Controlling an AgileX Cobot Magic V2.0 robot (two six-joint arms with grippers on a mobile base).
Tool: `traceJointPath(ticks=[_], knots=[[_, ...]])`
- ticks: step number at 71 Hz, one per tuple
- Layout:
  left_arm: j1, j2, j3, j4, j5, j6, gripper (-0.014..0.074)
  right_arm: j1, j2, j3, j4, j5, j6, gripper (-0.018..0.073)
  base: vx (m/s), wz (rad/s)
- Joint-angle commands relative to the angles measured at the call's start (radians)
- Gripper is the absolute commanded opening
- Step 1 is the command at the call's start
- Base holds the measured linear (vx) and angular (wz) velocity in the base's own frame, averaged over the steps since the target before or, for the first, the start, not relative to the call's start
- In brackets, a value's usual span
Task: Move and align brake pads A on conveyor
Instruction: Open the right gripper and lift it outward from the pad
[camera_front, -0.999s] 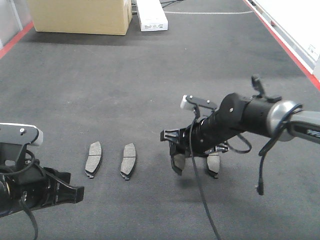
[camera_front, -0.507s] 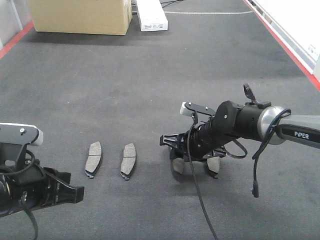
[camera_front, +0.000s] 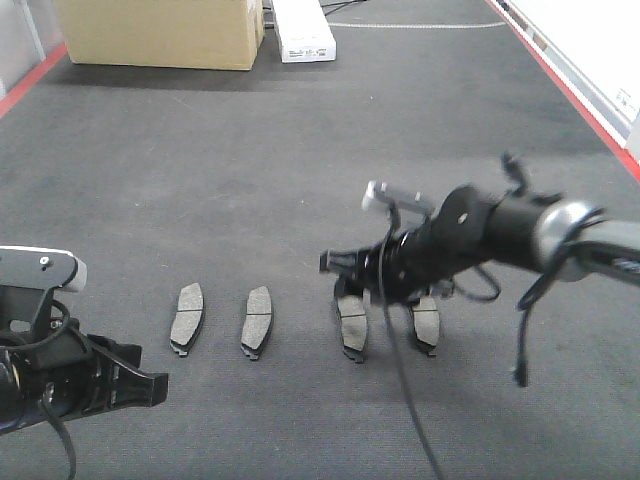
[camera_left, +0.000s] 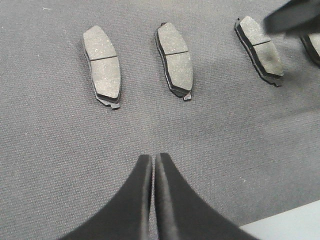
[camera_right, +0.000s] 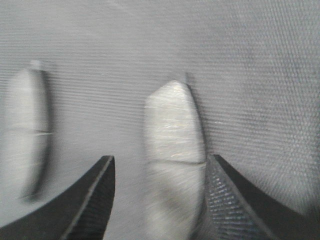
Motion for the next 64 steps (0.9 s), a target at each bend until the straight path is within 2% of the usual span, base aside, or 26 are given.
traceJointPath(ticks=[1, 12, 20, 44, 64], knots=[[-0.009, -0.022, -0.021, 0.005, -0.056, -0.003, -0.0006, -0.005, -0.128, -0.029, -0.039, 0.002, -0.015, 0.0326, 0.00, 0.00], [-0.009, -0.022, -0.021, 0.005, -0.056, -0.003, -0.0006, -0.006, -0.250, -0.026, -0.164, 0.078, 0.003, 0.0123, 0.00, 0.00], [-0.009, -0.022, -0.021, 0.005, -0.056, -0.003, -0.0006, -0.006, -0.332, -0.005, -0.213, 0.114, 0.018, -0.0014, 0.00, 0.00], [-0.009, -0.022, -0.021, 0.005, -0.056, -0.003, -0.0006, -0.006, -0.711, 0.329, -0.383, 0.049, 0.020, -0.0008, 0.00, 0.00], [-0.009, -0.022, -0.021, 0.005, -0.056, -0.003, -0.0006, -0.006, -1.061, 0.596, -0.430, 0.003, 0.020, -0.0003, 0.00, 0.00]])
